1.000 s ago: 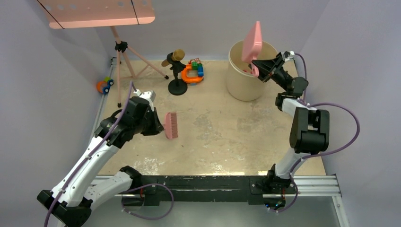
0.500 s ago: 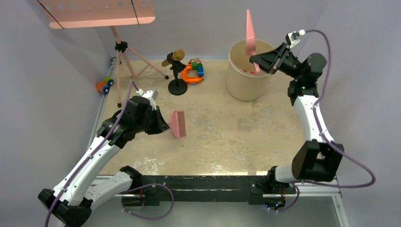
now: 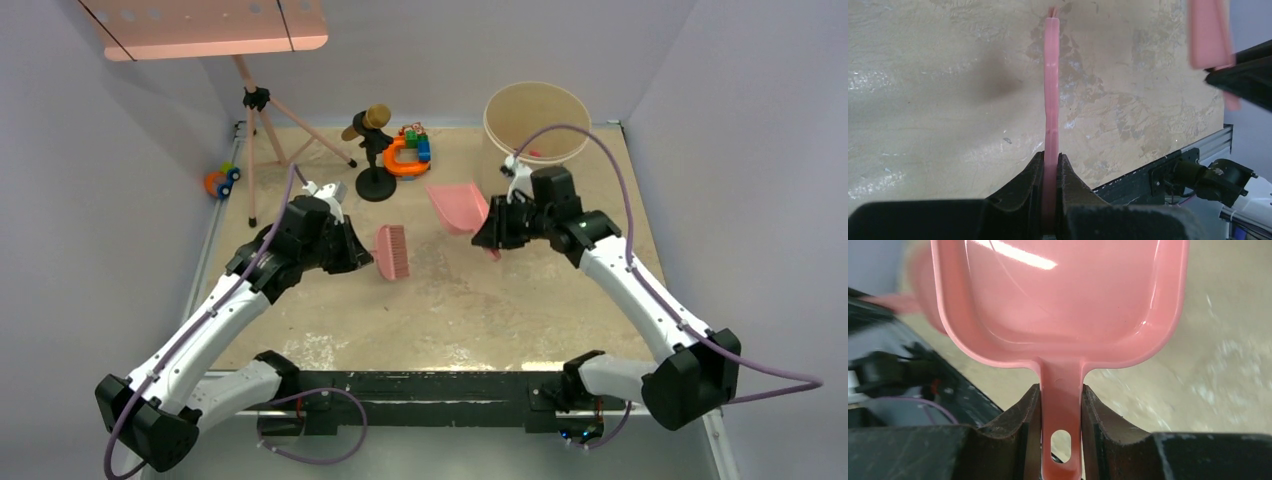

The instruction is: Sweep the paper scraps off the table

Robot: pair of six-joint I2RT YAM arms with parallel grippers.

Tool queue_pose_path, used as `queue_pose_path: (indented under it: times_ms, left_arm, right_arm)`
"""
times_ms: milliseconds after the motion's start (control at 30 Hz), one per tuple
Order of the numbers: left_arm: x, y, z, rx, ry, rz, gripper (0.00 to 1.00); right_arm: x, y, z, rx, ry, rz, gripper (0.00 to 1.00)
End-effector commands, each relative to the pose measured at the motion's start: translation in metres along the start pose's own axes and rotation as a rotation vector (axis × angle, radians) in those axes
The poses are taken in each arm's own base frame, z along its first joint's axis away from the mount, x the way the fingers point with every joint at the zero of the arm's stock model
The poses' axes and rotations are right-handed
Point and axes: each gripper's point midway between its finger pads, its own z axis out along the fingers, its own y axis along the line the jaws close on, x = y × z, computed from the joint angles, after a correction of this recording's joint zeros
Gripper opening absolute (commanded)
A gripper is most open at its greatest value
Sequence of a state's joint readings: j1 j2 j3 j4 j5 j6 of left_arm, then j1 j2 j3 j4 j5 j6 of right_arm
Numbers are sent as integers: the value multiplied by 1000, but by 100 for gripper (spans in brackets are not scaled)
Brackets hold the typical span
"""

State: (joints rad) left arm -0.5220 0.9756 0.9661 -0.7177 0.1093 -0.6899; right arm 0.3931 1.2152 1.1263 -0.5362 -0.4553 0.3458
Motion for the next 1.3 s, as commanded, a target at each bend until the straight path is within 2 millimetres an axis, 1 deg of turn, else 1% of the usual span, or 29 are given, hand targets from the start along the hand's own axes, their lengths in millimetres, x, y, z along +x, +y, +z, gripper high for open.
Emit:
queue_pose_path:
  times_ms: [0, 100, 200, 333, 433, 500, 567, 700, 767, 867, 900, 1000, 1133, 1267]
  left_arm:
    - [-20, -17, 15, 67, -60, -4, 0]
    - [-20, -17, 32, 65, -37, -14, 0]
    - [-23, -19, 46, 64, -29, -30, 0]
    - [-27, -29, 63, 105, -11, -23, 0]
    - [-28, -30, 71, 106, 6, 3, 0]
    - [-26, -27, 76, 99, 14, 12, 0]
    - [-25, -24, 79, 88, 17, 18, 0]
    - [-21, -17, 83, 62, 27, 27, 0]
    - [-19, -14, 85, 54, 36, 34, 0]
    - [-17, -12, 85, 48, 43, 44, 0]
    - [-17, -12, 84, 49, 41, 47, 0]
    - [-17, -11, 84, 48, 39, 43, 0]
    - [-20, -23, 87, 100, 33, 6, 0]
    - [-25, -32, 91, 110, 62, 4, 0]
  right_arm:
    - [41, -54, -3, 255, 30, -42, 0]
    - [64, -71, 3, 314, 48, -3, 0]
    - [79, -85, 8, 365, 62, 38, 3]
    - [86, -96, 11, 416, 70, 55, 5]
    - [89, -98, 12, 428, 86, 57, 11]
    - [91, -100, 12, 436, 92, 55, 19]
    - [92, -102, 12, 450, 94, 53, 31]
    - [94, -102, 13, 448, 99, 50, 49]
    - [95, -101, 14, 449, 103, 49, 62]
    - [91, -100, 11, 451, 81, 48, 76]
    - [90, -98, 10, 446, 73, 46, 78]
    - [82, -93, 4, 437, 37, 44, 78]
    - [75, -88, -3, 423, -12, 40, 78]
    - [75, -86, -5, 421, -17, 44, 78]
